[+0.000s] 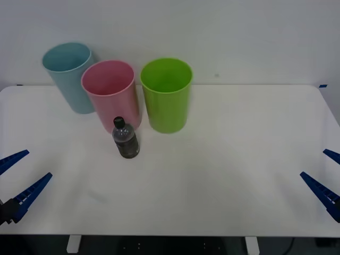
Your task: Grasp the object on the table and drop it into the matching bin: aluminum can to the light blue bin, PET bottle to the pink bin.
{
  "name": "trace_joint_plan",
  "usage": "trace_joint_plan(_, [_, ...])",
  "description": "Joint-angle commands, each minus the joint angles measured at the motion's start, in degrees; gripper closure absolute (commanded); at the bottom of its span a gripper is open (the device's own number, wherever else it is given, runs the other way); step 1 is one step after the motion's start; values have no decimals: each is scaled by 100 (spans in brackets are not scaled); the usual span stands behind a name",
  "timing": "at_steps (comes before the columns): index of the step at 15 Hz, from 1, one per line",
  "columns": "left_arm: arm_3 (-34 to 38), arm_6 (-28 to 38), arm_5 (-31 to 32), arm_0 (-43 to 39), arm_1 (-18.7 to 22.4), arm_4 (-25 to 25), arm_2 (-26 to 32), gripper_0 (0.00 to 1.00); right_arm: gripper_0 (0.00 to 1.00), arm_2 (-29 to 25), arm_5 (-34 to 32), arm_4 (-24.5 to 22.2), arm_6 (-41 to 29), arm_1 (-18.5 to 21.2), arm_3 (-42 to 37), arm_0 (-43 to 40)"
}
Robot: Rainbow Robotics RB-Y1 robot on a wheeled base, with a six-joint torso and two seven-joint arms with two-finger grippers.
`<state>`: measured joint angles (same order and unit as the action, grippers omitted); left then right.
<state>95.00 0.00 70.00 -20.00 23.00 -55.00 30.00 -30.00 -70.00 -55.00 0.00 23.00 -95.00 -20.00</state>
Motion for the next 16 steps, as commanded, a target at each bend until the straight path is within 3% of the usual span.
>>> trace_joint_plan(1, [0,0,0,0,0,0,0,0,0,0,0,0,0,0,0,0])
trace_joint_plan(11, [-280,-88,-189,181,-68,-336,-223,0,0,0,0,0,0,0,0,0])
trace_joint_plan(16, [-641,-325,-690,392,-68,-354,-829,0,0,0,0,0,0,0,0,0])
